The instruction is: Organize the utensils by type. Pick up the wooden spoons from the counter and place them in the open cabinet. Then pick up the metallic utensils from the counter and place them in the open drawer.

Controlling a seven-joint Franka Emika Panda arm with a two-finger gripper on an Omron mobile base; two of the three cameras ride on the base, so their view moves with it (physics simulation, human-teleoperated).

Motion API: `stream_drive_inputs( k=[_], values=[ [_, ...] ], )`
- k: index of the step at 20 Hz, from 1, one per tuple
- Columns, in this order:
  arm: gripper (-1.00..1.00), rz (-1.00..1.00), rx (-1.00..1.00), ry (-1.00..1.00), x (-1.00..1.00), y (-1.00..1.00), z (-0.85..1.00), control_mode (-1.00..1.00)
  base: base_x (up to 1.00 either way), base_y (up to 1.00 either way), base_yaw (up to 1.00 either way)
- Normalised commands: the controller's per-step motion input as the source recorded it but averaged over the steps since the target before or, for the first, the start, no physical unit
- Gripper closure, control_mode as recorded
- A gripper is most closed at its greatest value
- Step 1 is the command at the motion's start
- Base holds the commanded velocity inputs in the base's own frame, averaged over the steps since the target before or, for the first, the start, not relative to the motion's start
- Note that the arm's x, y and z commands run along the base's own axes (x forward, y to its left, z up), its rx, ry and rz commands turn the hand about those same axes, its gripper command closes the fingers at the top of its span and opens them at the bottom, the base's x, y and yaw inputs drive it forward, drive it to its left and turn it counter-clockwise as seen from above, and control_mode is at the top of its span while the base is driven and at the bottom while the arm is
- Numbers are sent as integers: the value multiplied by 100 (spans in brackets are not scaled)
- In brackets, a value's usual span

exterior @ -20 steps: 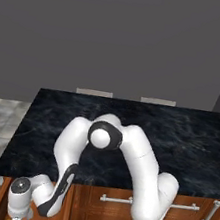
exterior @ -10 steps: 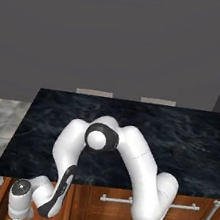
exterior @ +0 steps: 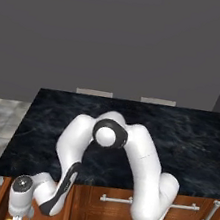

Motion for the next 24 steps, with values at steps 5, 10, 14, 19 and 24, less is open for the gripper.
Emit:
stream_drive_inputs(
  k=[5, 10, 14, 19, 24],
  values=[
    [-100, -3, 0, 0, -16, -4, 65, -100, 0, 0, 0],
    [-100, -7, 0, 0, -12, -22, 77, -100, 0, 0, 0],
    [-100, -1, 0, 0, -9, -31, 78, -100, 0, 0, 0],
    [-100, 0, 0, 0, -4, -44, 77, -100, 0, 0, 0],
    [-100, 0, 0, 0, 0, -49, 79, -100, 0, 0, 0]
  ],
)
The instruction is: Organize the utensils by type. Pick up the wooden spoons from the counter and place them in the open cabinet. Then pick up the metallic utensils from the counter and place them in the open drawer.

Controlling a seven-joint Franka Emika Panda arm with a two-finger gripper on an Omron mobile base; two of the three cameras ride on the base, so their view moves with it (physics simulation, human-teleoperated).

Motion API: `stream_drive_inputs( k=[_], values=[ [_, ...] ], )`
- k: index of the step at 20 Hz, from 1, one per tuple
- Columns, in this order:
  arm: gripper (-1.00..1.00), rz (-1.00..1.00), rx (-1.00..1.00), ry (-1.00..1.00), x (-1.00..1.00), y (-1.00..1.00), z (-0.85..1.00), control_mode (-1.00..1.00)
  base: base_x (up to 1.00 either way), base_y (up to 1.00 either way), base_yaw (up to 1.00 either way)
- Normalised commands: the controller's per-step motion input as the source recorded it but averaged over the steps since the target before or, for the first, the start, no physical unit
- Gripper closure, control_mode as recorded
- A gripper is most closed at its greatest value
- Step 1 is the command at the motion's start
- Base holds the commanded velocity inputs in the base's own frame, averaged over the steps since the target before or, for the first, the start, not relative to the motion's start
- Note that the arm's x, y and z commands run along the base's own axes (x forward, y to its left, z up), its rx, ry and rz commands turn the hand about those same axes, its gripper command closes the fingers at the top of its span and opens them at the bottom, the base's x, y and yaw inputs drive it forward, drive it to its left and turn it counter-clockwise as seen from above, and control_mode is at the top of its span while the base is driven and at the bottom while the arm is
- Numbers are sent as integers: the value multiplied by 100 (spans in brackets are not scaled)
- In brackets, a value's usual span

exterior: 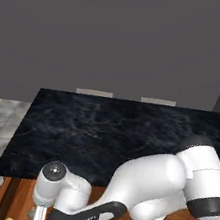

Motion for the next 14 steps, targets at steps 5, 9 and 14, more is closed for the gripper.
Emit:
stream_drive_inputs(
  k=[5, 9, 14],
  values=[
    [-100, 0, 3, 9, 0, -48, 84, -100, 0, 0, 0],
    [-100, 0, 6, 10, -4, -60, 77, -100, 0, 0, 0],
    [-100, 0, 6, 0, -14, -63, 74, -100, 0, 0, 0]
  ],
)
